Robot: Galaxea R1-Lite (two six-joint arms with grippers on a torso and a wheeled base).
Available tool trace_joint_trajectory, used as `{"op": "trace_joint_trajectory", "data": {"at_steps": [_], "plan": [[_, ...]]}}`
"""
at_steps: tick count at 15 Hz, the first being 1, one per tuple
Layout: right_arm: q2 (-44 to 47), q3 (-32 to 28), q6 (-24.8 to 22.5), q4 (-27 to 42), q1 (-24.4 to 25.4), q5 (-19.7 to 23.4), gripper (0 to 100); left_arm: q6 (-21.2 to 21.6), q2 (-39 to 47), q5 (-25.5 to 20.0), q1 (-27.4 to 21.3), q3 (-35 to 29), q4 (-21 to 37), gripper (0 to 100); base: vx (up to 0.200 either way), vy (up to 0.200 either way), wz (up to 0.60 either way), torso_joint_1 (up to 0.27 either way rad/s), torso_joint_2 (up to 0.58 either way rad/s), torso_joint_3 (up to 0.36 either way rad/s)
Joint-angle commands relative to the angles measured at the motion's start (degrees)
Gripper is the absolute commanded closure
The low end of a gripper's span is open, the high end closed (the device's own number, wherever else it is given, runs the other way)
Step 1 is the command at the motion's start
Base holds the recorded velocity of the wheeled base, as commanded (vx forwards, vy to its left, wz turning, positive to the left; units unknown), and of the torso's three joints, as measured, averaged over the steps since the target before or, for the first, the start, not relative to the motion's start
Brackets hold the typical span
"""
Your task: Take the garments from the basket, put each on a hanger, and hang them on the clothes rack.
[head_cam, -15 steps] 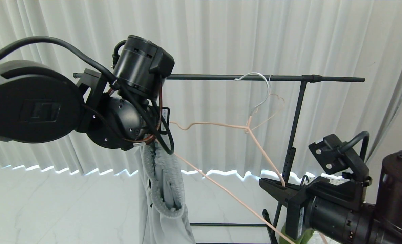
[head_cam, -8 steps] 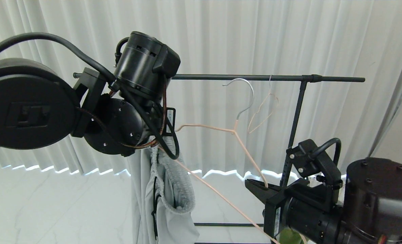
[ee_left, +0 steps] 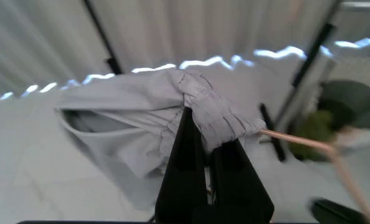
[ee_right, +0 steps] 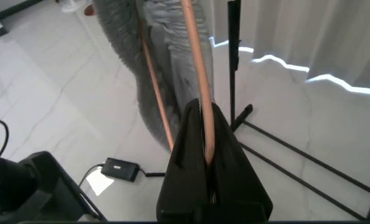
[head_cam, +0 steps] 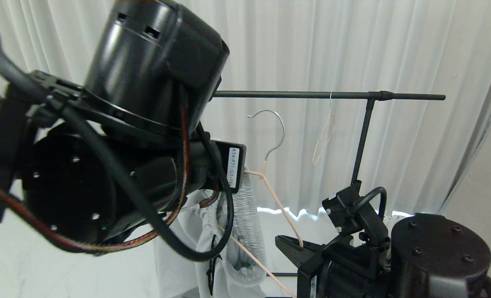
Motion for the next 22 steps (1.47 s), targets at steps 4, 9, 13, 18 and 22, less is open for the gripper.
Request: {"op": "trace_joint_trajectory", "data": {"at_steps": [4,9,13,18,22], "plan": [[1.13,0.05,0.1,-0.2,1.3,-0.08,100,0.12,-3.72,-3.45,-2.1,2.15,-0.04,100,0.0,0.0,0.0,0.0,0.0,0.0],[-0.8,0.14,2.03,-0.2,0.86,-2.89,100,2.93,-7.67,-3.45,-3.16,8.21,-0.48,100,0.0,0.0,0.0,0.0,0.0,0.0],[-4.93,0.31,1.86,-0.2,0.94,-2.98,100,3.02,-9.7,-3.45,-5.97,12.17,-3.2,100,0.0,0.0,0.0,0.0,0.0,0.0],[-8.71,0.23,1.07,-0.2,2.35,-4.82,100,3.11,-9.26,-3.36,-9.4,12.17,-3.38,0,0.0,0.0,0.0,0.0,0.0,0.0],[-10.2,0.67,-0.16,-0.2,4.37,-5.09,100,3.11,-11.1,-3.27,-11.86,14.63,-6.46,0,0.0,0.0,0.0,0.0,0.0,0.0]]}}
